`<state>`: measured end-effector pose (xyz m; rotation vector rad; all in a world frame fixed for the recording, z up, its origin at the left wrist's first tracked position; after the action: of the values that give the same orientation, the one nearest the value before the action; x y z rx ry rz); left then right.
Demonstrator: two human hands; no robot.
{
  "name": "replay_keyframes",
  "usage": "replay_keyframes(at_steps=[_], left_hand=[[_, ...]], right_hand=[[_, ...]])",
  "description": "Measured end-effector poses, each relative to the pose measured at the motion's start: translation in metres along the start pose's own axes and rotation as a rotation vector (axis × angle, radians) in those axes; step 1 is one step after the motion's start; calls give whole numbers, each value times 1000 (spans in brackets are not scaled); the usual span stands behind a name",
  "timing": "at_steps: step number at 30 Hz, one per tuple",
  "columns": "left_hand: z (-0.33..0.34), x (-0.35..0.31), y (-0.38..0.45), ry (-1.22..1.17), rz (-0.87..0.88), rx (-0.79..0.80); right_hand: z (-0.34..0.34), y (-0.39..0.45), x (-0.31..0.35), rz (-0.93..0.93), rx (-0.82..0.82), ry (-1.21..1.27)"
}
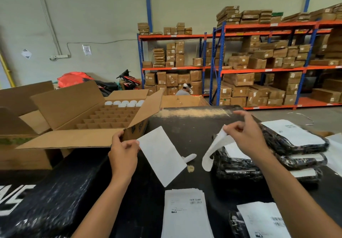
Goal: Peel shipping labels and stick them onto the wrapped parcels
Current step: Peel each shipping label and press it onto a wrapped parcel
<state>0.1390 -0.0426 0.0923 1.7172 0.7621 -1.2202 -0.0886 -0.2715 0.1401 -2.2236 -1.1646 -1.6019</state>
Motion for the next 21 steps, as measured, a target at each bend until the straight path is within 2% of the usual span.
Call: replay_keyframes(at_steps=[3, 7, 13, 17, 21], left_hand=[[-7, -2, 0, 2, 5, -10], [-17, -2, -4, 33, 11, -15], [-38, 3, -8, 106, -7, -32], [-49, 9, -7, 111, -53, -47], [-51, 6, -8, 104, -51, -42]], right_hand=[[30, 20, 8, 16, 117, -75], [79, 44, -12, 141, 225, -154], [136, 65, -60, 371, 248, -61], [158, 59, -83, 493, 269, -92], [163, 51, -87, 530, 392, -305]])
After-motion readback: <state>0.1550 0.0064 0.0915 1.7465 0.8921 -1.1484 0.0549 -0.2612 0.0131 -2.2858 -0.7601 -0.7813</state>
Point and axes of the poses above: each hand's wrist, its own y-axis towards the middle knuckle, its own z-axis out of the palm, x = y × z, the point moved 4 cm from there along y, towards the middle knuckle, and after that the axes turned 14 degrees about x, right-handed, at the moved point
